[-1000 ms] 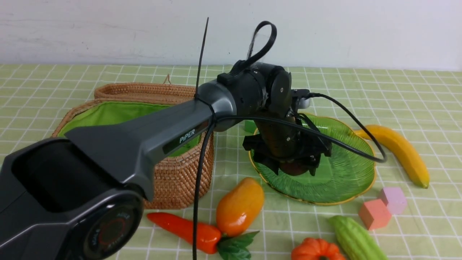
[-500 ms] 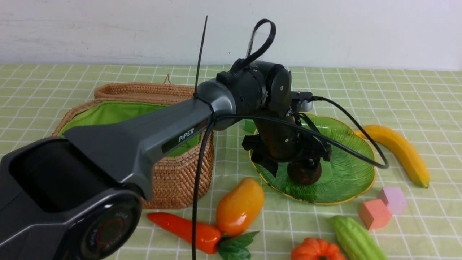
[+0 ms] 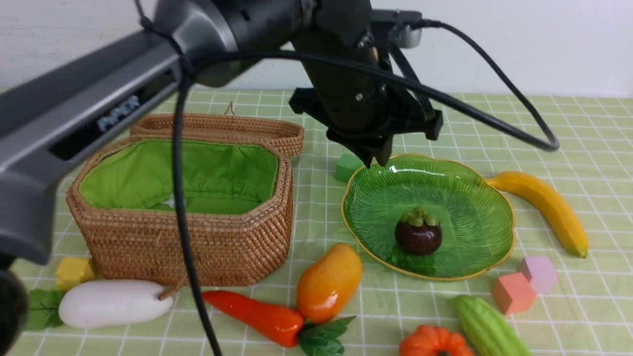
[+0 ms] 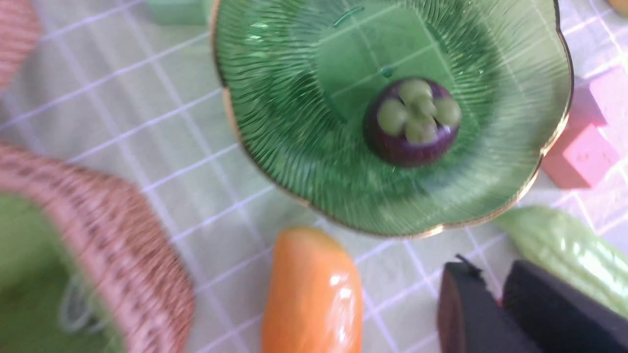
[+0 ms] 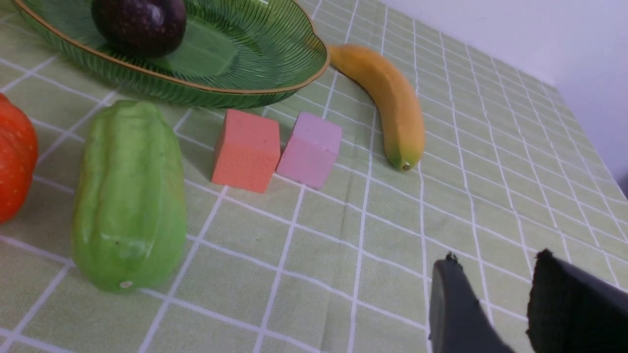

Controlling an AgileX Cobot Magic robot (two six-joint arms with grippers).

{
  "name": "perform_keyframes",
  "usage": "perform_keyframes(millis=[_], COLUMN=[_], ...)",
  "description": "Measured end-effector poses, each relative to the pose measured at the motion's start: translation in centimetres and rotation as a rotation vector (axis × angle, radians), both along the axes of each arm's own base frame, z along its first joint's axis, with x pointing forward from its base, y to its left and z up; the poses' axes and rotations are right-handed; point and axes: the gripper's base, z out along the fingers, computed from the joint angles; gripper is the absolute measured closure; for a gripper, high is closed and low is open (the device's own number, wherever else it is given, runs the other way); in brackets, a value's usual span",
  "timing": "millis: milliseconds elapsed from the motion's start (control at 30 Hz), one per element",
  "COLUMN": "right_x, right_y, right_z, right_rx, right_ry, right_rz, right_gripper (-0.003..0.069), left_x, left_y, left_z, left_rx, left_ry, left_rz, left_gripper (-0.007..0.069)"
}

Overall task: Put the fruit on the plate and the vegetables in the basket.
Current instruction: Take a daikon with your left arm and place it on the basket on the left.

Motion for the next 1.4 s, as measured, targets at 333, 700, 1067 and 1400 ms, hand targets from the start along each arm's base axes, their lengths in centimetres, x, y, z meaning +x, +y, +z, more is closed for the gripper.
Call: perform_keyframes(millis=[333, 700, 1067, 1400], right_x=[0.0, 0.0, 0.0, 0.0], right_y=[0.0, 0.0, 0.0, 0.0], right_z=[0.0, 0.0, 0.0, 0.0], right_rx=[0.000, 0.000, -0.001, -0.001], right_ry=[0.000, 0.000, 0.000, 0.000], right_rz=[0.000, 0.000, 0.000, 0.000], right_gripper=[0.0419, 0.0419, 0.0419, 0.0419], left_x=[-5.0, -5.6, -11.6, -10.7], left_y=[4.8, 18.2, 24.7, 25.8], left_z=[3.7, -1.1, -6.4, -11.2], left_rx=[0.027, -0.099, -0.200, -0.146], left_ry=[-0.048, 0.176, 0.257, 0.326], left_rz=[0.015, 0.360, 0.684, 0.913], left_gripper=[0.0638, 0.0638, 0.0638, 0.0433])
